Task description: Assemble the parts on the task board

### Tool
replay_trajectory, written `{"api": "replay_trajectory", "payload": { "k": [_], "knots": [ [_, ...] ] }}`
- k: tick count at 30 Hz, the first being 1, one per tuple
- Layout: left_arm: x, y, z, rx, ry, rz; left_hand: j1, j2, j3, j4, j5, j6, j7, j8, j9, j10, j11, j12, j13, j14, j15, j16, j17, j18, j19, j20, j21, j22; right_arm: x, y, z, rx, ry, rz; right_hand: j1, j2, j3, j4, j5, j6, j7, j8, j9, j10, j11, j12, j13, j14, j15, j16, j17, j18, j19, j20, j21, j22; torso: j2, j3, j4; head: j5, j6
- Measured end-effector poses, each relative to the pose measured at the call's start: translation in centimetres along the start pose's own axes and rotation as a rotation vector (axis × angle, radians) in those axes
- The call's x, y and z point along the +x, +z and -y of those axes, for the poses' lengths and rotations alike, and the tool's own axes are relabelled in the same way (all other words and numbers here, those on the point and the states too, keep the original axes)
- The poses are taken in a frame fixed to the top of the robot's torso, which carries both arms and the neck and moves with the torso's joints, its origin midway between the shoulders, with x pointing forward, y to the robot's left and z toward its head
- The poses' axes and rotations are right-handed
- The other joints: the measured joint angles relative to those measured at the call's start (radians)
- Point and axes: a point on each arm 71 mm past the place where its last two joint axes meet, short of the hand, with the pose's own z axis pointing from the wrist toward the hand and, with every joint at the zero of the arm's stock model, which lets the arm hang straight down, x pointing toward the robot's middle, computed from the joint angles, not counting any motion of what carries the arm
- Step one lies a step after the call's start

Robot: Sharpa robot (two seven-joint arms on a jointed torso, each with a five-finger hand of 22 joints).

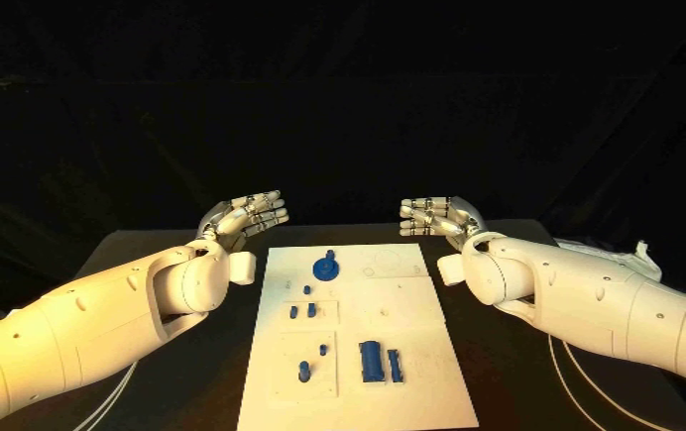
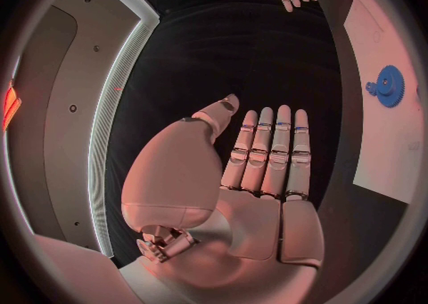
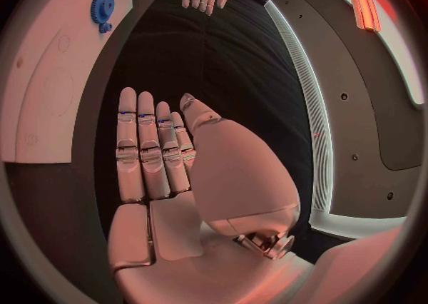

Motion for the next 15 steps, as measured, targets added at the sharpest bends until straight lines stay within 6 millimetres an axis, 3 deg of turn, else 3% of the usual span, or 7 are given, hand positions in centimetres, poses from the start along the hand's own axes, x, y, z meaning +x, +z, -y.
{"api": "replay_trajectory", "payload": {
  "k": [2,4,7,10,12,13,15],
  "knots": [
    [-0.1,-0.1,-0.1,-0.003,0.000,0.001,-0.095,0.021,-0.029,0.004,-0.013,-0.074,-0.014,-0.014,-0.014,-0.077,-0.013,-0.021,-0.013,-0.070,-0.010,-0.016,-0.017,0.000,-0.057,-0.018,-0.009,-0.029,0.0,-0.1,0.0,0.001,0.000,0.002,-0.106,0.010,-0.015,-0.017,-0.012,-0.073,-0.013,-0.014,-0.016,-0.082,-0.009,-0.014,-0.016,-0.087,-0.017,-0.016,-0.013,-0.008,-0.081,-0.014,-0.010,-0.018,-0.001,-0.0001,-0.0005,0.000,-0.001],
    [0.0,-0.3,-0.3,-0.009,0.000,0.002,-0.183,0.039,-0.057,0.007,-0.036,-0.145,-0.027,-0.025,-0.025,-0.148,-0.023,-0.038,-0.024,-0.136,-0.020,-0.032,-0.029,-0.019,-0.110,-0.036,-0.021,-0.056,0.2,-0.2,-0.1,0.002,0.003,0.000,-0.203,0.016,-0.028,-0.031,-0.024,-0.142,-0.024,-0.025,-0.027,-0.159,-0.018,-0.024,-0.029,-0.169,-0.031,-0.028,-0.024,-0.024,-0.157,-0.026,-0.019,-0.036,-0.005,0.0002,-0.0021,0.006,-0.001],
    [0.4,-0.9,-0.9,-0.021,-0.001,0.000,-0.304,0.057,-0.096,0.010,-0.062,-0.239,-0.046,-0.034,-0.036,-0.248,-0.038,-0.056,-0.034,-0.226,-0.034,-0.052,-0.042,-0.028,-0.183,-0.062,-0.052,-0.094,1.3,-0.8,0.0,0.005,0.015,-0.012,-0.336,0.023,-0.044,-0.046,-0.039,-0.234,-0.040,-0.032,-0.039,-0.263,-0.038,-0.032,-0.041,-0.280,-0.044,-0.037,-0.040,-0.035,-0.259,-0.043,-0.040,-0.059,-0.016,0.0026,-0.0068,0.022,0.000],
    [1.0,-1.7,-1.4,-0.031,0.004,0.002,-0.422,0.067,-0.132,0.013,-0.079,-0.333,-0.064,-0.040,-0.043,-0.344,-0.053,-0.064,-0.040,-0.313,-0.063,-0.073,-0.050,-0.041,-0.253,-0.085,-0.076,-0.130,2.9,-1.7,0.0,0.005,0.033,-0.026,-0.467,0.027,-0.058,-0.059,-0.054,-0.326,-0.056,-0.038,-0.048,-0.366,-0.071,-0.040,-0.049,-0.389,-0.053,-0.045,-0.056,-0.047,-0.360,-0.060,-0.072,-0.082,-0.033,0.0066,-0.0149,0.043,0.002],
    [1.4,-2.2,-1.6,-0.035,0.011,0.006,-0.463,0.070,-0.145,0.013,-0.083,-0.366,-0.070,-0.040,-0.045,-0.377,-0.060,-0.069,-0.042,-0.344,-0.076,-0.081,-0.052,-0.044,-0.278,-0.093,-0.083,-0.142,3.8,-2.2,-0.1,0.003,0.044,-0.030,-0.514,0.028,-0.066,-0.059,-0.059,-0.359,-0.061,-0.038,-0.050,-0.404,-0.080,-0.040,-0.051,-0.429,-0.055,-0.045,-0.062,-0.055,-0.397,-0.066,-0.081,-0.090,-0.042,0.0085,-0.0182,0.052,0.003],
    [1.6,-2.5,-1.8,-0.037,0.016,0.009,-0.497,0.072,-0.155,0.013,-0.085,-0.392,-0.075,-0.041,-0.046,-0.404,-0.071,-0.072,-0.043,-0.368,-0.085,-0.086,-0.054,-0.056,-0.298,-0.099,-0.087,-0.153,4.4,-2.6,-0.1,0.001,0.051,-0.031,-0.551,0.029,-0.070,-0.060,-0.067,-0.385,-0.066,-0.042,-0.051,-0.433,-0.087,-0.040,-0.053,-0.460,-0.057,-0.049,-0.067,-0.055,-0.426,-0.071,-0.088,-0.097,-0.046,0.0094,-0.0199,0.057,0.003],
    [2.1,-3.3,-2.2,-0.041,0.031,0.019,-0.557,0.076,-0.174,0.014,-0.090,-0.440,-0.085,-0.046,-0.048,-0.454,-0.093,-0.072,-0.045,-0.414,-0.100,-0.097,-0.056,-0.057,-0.335,-0.112,-0.091,-0.171,5.5,-3.4,-0.2,-0.003,0.065,-0.031,-0.616,0.030,-0.079,-0.063,-0.089,-0.430,-0.087,-0.044,-0.053,-0.484,-0.097,-0.040,-0.055,-0.514,-0.059,-0.051,-0.088,-0.060,-0.476,-0.082,-0.098,-0.108,-0.054,0.0114,-0.0234,0.065,0.004]
  ]
}}
